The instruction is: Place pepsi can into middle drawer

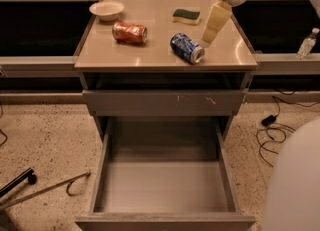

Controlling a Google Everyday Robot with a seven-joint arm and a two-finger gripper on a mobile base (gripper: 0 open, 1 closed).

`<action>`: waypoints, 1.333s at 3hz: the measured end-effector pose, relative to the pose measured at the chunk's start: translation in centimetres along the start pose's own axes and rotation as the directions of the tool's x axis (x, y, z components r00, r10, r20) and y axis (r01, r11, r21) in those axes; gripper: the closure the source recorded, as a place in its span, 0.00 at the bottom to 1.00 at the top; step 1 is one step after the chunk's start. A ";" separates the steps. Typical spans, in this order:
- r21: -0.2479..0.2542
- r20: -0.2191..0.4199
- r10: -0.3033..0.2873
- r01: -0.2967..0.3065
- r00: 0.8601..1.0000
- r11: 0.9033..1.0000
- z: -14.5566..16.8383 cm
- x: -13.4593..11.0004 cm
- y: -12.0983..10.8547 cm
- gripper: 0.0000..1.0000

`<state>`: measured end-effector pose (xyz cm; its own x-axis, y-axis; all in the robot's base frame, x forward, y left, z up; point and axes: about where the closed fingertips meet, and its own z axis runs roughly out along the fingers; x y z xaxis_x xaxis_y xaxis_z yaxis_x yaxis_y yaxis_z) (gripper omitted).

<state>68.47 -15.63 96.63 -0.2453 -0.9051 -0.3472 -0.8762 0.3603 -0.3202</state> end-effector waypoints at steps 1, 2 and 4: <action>-0.005 0.003 0.170 -0.170 0.985 0.985 2.2 -0.3 -0.4 0.00; -0.016 0.028 0.327 -0.327 0.944 0.945 4.1 0.2 -1.1 0.00; -0.062 0.093 0.379 -0.375 0.921 0.925 5.7 0.2 -1.5 0.00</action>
Offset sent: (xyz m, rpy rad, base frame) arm 0.0374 -0.0044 -0.0470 0.2856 0.1075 -0.4497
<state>72.07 -15.01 92.01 -0.5195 -0.6757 -0.5230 -0.7445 0.6583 -0.1111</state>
